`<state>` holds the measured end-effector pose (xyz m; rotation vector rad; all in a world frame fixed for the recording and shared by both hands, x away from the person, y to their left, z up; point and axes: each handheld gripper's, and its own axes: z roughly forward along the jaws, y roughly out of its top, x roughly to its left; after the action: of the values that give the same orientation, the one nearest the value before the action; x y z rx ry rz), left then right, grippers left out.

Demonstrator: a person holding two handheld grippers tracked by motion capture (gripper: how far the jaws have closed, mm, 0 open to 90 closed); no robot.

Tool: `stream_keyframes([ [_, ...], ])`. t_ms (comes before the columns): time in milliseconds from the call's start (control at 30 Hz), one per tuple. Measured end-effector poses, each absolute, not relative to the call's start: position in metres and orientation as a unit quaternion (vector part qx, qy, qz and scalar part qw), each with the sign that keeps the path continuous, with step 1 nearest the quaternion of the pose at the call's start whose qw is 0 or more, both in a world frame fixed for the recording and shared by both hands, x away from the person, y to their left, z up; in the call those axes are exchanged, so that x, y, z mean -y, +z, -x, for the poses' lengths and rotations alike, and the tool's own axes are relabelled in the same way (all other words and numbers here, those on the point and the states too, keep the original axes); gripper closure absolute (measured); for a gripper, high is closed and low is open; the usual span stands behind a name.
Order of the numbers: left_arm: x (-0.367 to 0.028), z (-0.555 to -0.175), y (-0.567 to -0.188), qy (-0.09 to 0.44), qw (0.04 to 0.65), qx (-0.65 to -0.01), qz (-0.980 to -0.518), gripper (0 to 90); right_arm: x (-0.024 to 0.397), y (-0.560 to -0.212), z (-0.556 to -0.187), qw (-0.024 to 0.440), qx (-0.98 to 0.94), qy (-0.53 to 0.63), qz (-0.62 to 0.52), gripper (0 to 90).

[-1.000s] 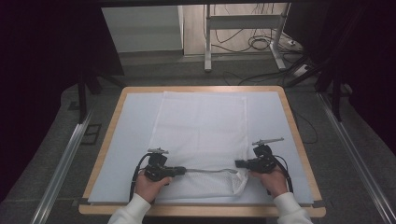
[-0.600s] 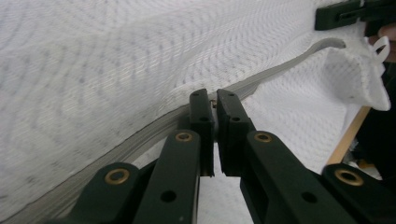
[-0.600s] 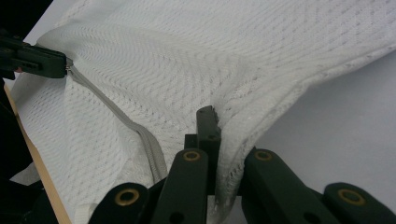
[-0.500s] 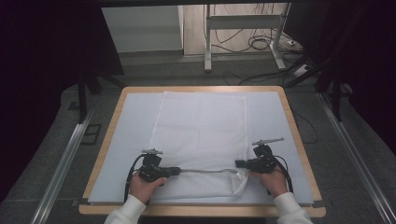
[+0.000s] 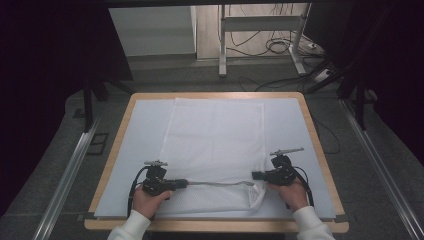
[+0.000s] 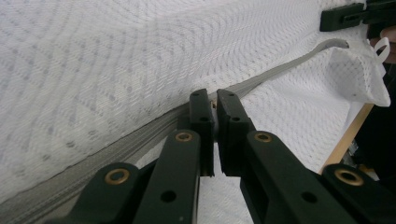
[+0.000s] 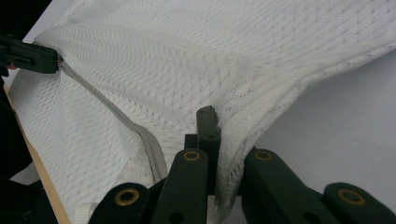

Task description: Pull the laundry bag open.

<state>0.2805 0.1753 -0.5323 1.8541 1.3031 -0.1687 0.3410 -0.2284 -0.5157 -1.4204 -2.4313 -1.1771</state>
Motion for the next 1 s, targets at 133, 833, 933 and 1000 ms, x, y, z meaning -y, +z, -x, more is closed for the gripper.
stream_keyframes([
  [133, -0.18, -0.279, -0.532, -0.067, 0.423, -0.524, -0.736, 86.5, 0.228, -0.516, -0.341, 0.045, 0.796, -0.386, 0.465, 88.2],
  [833, -0.214, -0.27, -0.533, -0.057, 0.429, -0.544, -0.719, 86.5, 0.229, -0.517, -0.341, 0.046, 0.796, -0.385, 0.464, 88.3],
  [933, -0.22, -0.269, -0.533, -0.055, 0.429, -0.547, -0.717, 86.5, 0.229, -0.517, -0.342, 0.046, 0.797, -0.385, 0.463, 88.2],
  [1000, -0.223, -0.268, -0.534, -0.054, 0.428, -0.549, -0.716, 86.4, 0.229, -0.517, -0.342, 0.046, 0.797, -0.385, 0.463, 88.2],
])
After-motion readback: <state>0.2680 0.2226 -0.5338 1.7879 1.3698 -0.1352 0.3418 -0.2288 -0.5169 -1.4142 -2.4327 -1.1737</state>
